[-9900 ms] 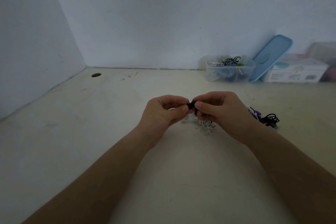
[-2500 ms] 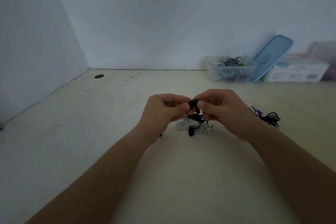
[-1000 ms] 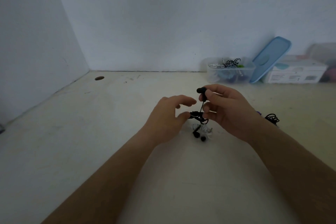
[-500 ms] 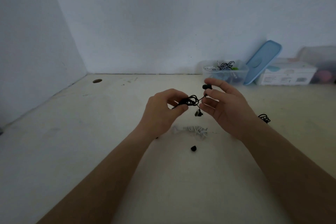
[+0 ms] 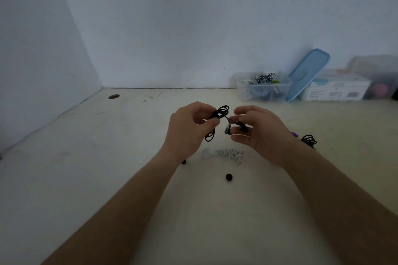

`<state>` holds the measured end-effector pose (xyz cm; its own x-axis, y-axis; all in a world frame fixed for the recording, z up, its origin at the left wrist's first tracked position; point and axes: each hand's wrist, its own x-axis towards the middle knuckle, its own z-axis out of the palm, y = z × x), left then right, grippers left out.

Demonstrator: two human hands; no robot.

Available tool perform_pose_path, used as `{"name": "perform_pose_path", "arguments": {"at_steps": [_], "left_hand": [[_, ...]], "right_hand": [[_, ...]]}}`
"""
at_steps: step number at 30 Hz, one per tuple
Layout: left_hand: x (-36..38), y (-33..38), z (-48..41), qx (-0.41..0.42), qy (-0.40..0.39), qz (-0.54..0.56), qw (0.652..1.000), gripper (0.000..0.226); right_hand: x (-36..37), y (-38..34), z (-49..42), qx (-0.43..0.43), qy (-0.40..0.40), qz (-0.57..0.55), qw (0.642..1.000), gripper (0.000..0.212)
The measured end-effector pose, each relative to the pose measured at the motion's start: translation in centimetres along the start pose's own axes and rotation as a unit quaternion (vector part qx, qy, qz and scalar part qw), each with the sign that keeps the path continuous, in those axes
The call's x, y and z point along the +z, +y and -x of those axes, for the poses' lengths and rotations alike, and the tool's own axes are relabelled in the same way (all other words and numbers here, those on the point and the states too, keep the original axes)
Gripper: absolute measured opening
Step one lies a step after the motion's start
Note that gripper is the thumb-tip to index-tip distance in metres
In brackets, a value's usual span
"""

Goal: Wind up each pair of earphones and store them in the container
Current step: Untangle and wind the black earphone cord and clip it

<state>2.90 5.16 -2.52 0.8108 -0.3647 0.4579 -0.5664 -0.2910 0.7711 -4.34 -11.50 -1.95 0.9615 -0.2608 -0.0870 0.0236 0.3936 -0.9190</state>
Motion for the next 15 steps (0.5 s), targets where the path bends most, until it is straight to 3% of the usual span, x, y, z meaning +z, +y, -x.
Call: {"name": "perform_pose_path", "arguments": {"at_steps": [3, 7, 15], "left_hand": [[-0.1, 0.2, -0.1, -0.011, 0.002, 0.027, 1.0, 0.015], [-0.3, 0.4, -0.2, -0.025, 0.0, 0.06, 0.998, 0.015], [-0.6, 0.6, -0.2, -0.049, 0.002, 0.084, 0.995, 0.015]], "right_hand": [[-0.1, 0.2, 0.1, 0.012, -0.044, 0.088, 0.995, 0.041], [0.0, 0.8, 0.3, -0.032, -0.102, 0.232, 0.967, 0.04], [-0.3, 1.0, 0.3, -0.054, -0.126, 0.195, 0.971, 0.017]]}}
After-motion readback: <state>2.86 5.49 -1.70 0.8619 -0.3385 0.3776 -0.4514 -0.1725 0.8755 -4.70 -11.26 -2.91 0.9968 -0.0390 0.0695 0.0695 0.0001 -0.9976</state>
